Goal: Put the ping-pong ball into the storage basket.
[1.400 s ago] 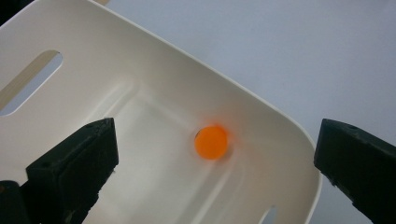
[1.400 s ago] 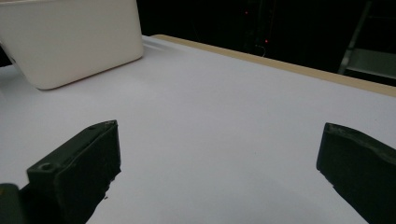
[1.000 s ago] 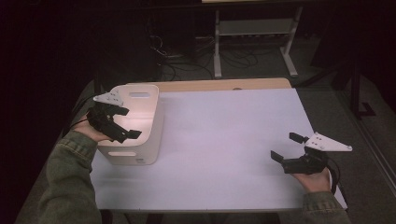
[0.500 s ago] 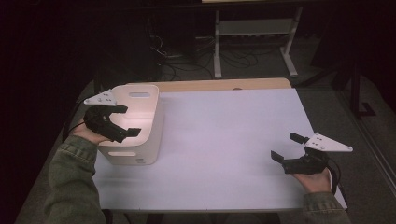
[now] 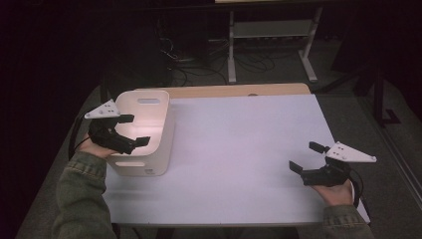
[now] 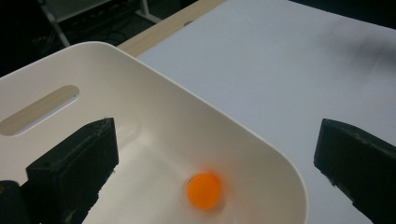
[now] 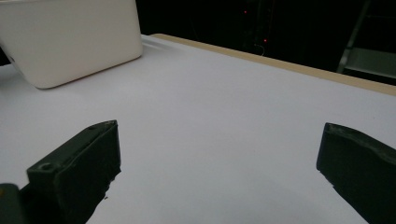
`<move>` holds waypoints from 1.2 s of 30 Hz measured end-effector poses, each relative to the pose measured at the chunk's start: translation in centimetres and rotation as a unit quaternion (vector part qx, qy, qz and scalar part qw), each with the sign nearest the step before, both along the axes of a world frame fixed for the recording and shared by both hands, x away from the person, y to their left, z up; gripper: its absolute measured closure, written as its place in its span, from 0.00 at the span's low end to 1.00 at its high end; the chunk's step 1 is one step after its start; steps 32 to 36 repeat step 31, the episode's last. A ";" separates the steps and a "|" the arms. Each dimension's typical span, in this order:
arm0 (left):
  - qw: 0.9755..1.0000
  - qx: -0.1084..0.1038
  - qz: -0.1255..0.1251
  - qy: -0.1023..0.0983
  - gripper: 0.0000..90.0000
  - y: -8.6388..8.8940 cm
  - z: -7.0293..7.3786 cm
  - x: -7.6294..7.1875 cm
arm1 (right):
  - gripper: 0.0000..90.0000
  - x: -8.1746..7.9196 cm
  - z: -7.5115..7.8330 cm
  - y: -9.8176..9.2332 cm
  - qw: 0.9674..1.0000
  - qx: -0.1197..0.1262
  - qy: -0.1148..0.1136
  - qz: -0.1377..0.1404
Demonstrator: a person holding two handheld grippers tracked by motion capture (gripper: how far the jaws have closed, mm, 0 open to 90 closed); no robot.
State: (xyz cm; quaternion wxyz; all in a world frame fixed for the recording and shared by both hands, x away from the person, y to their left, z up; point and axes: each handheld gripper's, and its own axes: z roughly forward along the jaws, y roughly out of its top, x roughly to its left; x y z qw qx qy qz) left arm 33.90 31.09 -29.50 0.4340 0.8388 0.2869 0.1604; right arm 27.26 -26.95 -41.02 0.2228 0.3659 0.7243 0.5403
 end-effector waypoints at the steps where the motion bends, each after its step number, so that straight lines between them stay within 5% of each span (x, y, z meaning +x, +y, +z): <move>1: 1.000 0.000 0.001 0.000 0.00 0.0 -0.1 -0.1 | 0.00 0.0 0.0 0.0 1.000 -0.001 0.000 0.000; 16: 0.998 -0.057 0.001 -0.021 0.00 0.2 -0.8 -1.2 | 0.00 0.0 0.0 0.0 1.000 0.000 0.002 -0.001; 36: 0.996 -0.080 0.003 -0.040 0.00 0.5 -0.7 -1.8 | 0.00 0.0 0.0 0.0 1.000 0.000 0.002 -0.002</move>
